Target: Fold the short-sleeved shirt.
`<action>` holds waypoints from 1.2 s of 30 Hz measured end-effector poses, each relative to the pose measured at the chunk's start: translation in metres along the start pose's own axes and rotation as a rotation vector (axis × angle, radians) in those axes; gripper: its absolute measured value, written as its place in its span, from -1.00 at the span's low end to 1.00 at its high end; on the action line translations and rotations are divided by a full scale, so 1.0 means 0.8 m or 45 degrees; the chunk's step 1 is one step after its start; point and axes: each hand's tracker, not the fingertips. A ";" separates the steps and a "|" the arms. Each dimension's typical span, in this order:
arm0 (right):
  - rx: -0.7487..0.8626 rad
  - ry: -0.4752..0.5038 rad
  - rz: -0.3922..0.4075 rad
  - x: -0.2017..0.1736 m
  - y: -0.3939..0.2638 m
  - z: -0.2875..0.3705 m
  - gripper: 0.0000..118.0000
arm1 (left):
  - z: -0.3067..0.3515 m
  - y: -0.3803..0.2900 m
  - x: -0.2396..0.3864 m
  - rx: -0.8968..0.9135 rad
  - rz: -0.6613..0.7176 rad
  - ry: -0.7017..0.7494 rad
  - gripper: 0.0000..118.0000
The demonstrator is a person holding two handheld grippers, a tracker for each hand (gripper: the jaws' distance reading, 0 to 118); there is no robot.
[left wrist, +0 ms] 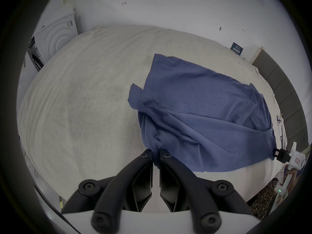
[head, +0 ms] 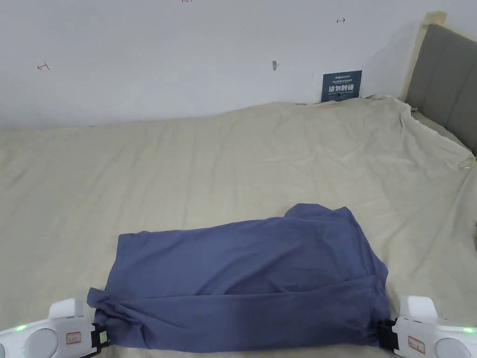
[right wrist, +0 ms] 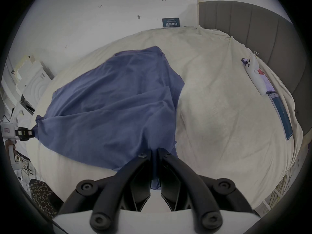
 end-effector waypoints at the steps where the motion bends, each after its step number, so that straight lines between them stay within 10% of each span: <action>1: 0.016 -0.005 0.002 0.000 -0.001 0.006 -0.91 | 0.003 -0.001 -0.001 0.004 0.009 -0.003 -0.92; 30: -0.074 -0.119 -0.093 0.013 -0.084 0.060 -0.91 | 0.015 -0.122 -0.050 -0.110 0.037 0.045 -0.88; 32: -0.088 -0.131 -0.071 0.008 -0.078 0.069 -0.80 | 0.019 -0.120 -0.047 -0.121 0.064 0.040 -0.52; 34: -0.078 -0.143 -0.062 0.003 -0.067 0.084 -0.11 | 0.034 -0.116 -0.042 -0.122 0.066 0.031 0.22; 36: 0.030 -0.089 -0.076 0.009 -0.050 0.102 0.46 | 0.057 -0.107 -0.032 -0.019 0.051 0.040 0.56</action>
